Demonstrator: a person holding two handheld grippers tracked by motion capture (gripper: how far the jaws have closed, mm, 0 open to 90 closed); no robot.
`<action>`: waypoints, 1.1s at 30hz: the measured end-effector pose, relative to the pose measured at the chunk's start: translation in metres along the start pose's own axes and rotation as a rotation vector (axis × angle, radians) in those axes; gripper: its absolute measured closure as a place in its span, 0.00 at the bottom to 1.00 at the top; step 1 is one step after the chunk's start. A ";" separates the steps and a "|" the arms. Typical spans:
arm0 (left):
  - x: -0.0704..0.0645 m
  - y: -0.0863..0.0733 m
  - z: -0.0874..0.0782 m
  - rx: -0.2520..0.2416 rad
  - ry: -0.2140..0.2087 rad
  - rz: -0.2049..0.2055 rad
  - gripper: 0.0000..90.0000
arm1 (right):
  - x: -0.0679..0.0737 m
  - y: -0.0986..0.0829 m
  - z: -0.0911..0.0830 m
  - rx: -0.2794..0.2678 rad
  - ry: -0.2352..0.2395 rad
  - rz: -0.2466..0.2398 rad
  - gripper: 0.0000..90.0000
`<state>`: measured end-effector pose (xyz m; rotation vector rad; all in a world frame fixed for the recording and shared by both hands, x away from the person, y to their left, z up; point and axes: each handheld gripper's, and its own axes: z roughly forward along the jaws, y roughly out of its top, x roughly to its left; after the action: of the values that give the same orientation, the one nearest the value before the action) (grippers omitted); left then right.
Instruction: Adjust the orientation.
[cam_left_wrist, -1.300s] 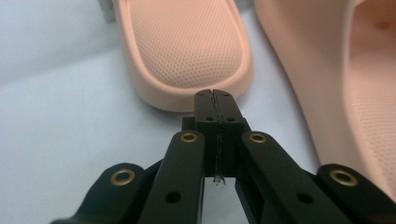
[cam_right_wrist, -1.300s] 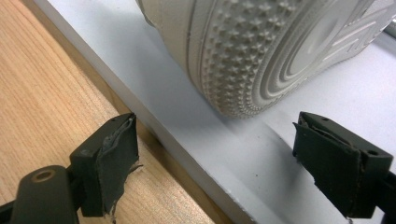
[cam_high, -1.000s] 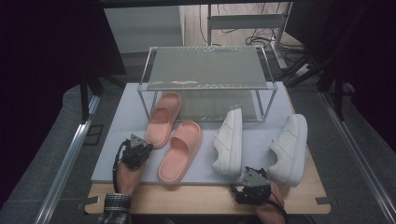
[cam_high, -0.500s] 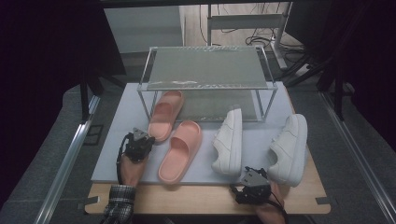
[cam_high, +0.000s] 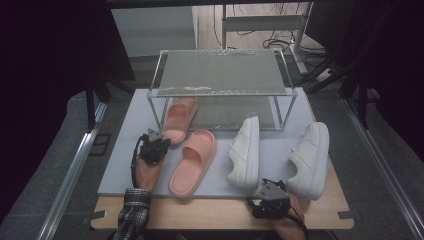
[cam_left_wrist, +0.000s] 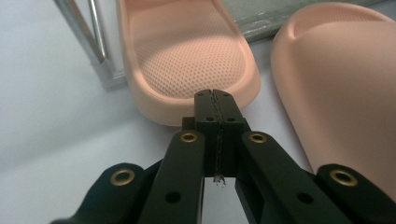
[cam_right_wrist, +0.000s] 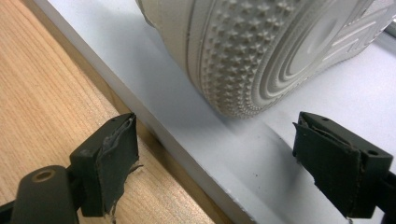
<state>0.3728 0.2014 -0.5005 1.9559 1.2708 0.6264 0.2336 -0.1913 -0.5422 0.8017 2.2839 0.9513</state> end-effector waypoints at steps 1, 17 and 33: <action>0.000 0.002 0.002 0.003 -0.003 0.001 1.00 | 0.000 0.000 0.000 0.000 0.000 0.000 0.16; 0.002 0.017 0.022 0.012 -0.007 -0.021 1.00 | 0.000 0.000 0.000 0.000 0.001 0.003 0.16; 0.003 0.030 0.039 0.025 0.028 0.000 1.00 | 0.000 0.000 0.000 -0.001 0.003 0.002 0.16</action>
<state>0.4187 0.1844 -0.5016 1.9734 1.3017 0.6434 0.2335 -0.1915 -0.5423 0.8022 2.2853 0.9551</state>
